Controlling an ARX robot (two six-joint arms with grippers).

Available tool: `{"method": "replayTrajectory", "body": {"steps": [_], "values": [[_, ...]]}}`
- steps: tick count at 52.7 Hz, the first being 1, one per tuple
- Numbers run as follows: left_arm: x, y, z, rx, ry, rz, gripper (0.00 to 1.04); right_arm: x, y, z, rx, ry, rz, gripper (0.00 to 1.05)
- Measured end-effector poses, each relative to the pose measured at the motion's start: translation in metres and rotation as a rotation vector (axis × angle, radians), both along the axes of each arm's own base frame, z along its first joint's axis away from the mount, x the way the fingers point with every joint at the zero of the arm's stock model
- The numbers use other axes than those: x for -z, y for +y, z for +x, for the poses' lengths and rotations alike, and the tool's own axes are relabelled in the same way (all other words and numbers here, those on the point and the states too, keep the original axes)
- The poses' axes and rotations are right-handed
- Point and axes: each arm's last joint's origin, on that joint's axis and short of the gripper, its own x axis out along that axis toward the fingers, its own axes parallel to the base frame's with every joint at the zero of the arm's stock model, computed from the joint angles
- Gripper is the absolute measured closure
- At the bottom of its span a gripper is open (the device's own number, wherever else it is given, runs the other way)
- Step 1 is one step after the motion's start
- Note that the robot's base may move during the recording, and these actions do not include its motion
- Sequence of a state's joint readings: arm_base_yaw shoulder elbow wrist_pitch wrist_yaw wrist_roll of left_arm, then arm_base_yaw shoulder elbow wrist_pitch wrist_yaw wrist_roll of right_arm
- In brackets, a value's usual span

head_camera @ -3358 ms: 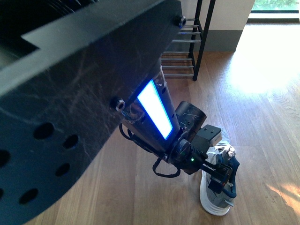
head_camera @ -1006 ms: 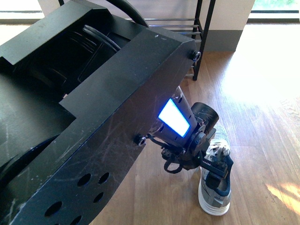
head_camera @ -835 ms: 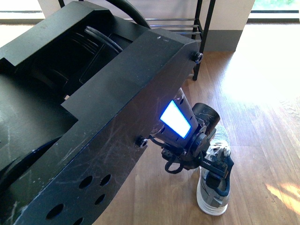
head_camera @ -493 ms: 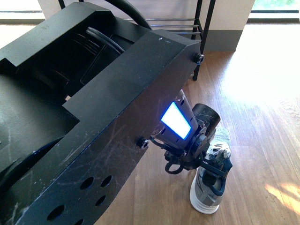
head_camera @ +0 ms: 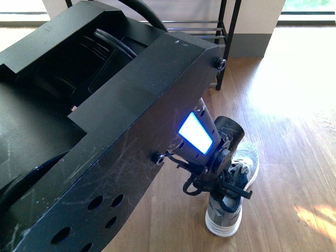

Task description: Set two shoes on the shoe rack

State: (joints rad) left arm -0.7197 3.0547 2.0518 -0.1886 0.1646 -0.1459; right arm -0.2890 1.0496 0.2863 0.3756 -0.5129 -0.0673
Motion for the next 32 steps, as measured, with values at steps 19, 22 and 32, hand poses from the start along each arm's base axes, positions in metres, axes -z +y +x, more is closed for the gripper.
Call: {"method": "replayTrajectory", "body": {"steps": [19,22,32], "values": [[0.0021,-0.0010,-0.0006,-0.125,-0.079,-0.053,1.03,0.0000,0.0001,0.0000,0.000,0.000,0.000,1.03],[0.0036,-0.0004,-0.0007,-0.168,-0.114,-0.077,1.03,0.0000,0.0001,0.0000,0.000,0.000,0.000,1.03],[0.0063,0.0022,-0.0009,-0.339,-0.192,-0.130,1.03,0.0000,0.0001,0.0000,0.000,0.000,0.000,1.03]]}}
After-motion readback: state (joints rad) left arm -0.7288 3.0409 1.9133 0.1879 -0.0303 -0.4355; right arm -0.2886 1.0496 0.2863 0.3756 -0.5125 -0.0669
